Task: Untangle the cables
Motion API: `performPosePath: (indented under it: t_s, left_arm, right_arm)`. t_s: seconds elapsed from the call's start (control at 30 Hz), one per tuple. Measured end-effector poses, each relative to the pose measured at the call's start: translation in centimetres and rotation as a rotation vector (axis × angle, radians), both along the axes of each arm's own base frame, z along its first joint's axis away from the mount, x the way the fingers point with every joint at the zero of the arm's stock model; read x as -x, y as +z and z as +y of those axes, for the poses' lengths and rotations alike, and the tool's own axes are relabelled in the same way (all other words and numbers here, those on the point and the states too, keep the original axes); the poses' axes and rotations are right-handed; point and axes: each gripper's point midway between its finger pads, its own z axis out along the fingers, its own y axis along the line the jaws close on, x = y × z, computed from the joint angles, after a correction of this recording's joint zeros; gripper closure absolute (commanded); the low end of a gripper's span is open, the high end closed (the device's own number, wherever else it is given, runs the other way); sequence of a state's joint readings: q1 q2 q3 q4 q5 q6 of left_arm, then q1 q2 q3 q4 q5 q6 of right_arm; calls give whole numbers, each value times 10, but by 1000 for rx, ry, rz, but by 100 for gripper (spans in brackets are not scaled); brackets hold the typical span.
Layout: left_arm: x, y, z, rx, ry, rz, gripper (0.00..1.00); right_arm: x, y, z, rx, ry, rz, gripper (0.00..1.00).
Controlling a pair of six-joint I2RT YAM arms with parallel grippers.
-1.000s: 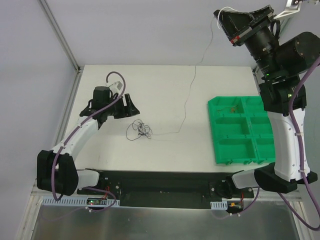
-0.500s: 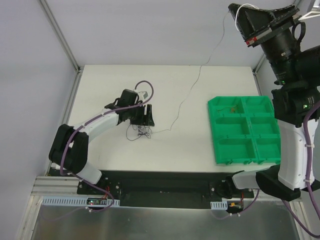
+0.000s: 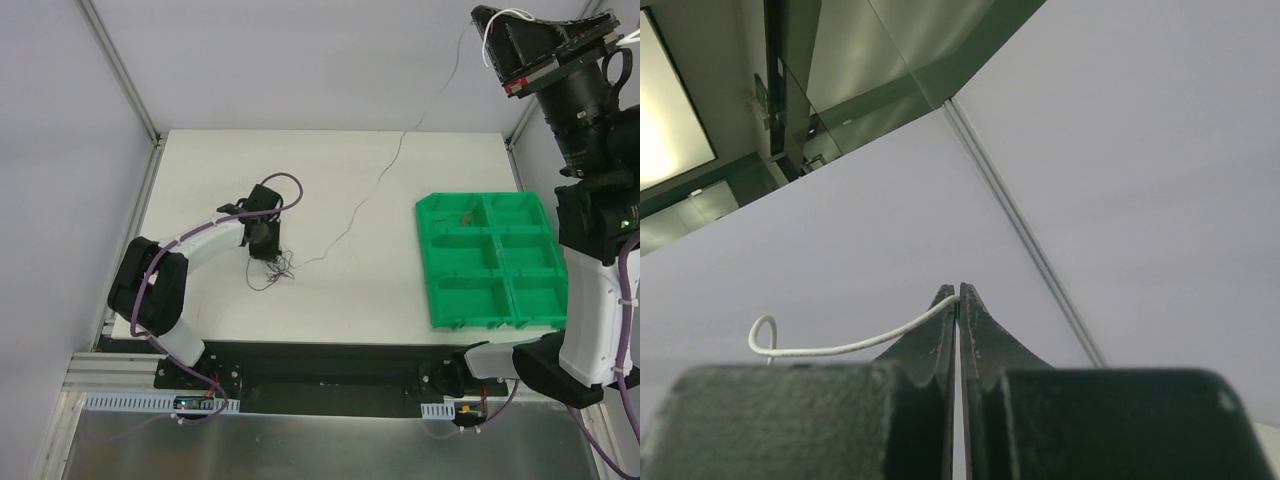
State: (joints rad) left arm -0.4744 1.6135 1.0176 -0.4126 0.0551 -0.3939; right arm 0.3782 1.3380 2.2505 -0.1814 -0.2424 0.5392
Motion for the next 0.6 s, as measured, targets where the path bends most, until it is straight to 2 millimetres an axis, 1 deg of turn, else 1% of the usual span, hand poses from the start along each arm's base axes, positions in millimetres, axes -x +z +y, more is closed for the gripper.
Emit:
performPosePath:
  t_s: [0.03,0.1,0.17,0.2,0.27,0.3,0.4,0.5,0.6]
  left_arm:
    - [-3,-2,10,-15,40,10,100]
    - [-13,-2,42,-35,162,23,100]
    - [-27,2,81,-48,315,14,100]
    - [-33,6,104,-61,397,-3,100]
    - [-43,18,152,-105,552,-52,100]
    - [-45,24,168,-123,601,-72,100]
    - [-54,39,200,-148,684,-112,100]
    - [-59,41,218,-155,723,-114,100]
    - [-59,36,229,-171,735,-92,100]
  right_arm:
    - [1,1,-2,2,-9,-6,100]
    - [7,6,-9,6,-42,-29,100]
    - [17,11,-18,14,-85,-55,100]
    - [23,15,-24,17,-111,-73,100]
    - [38,24,-38,19,-172,-114,100]
    - [48,30,-47,20,-209,-141,100]
    - [84,45,-78,7,-325,-223,100]
    - [120,55,-105,-13,-414,-293,100]
    - [143,60,-119,-36,-450,-334,100]
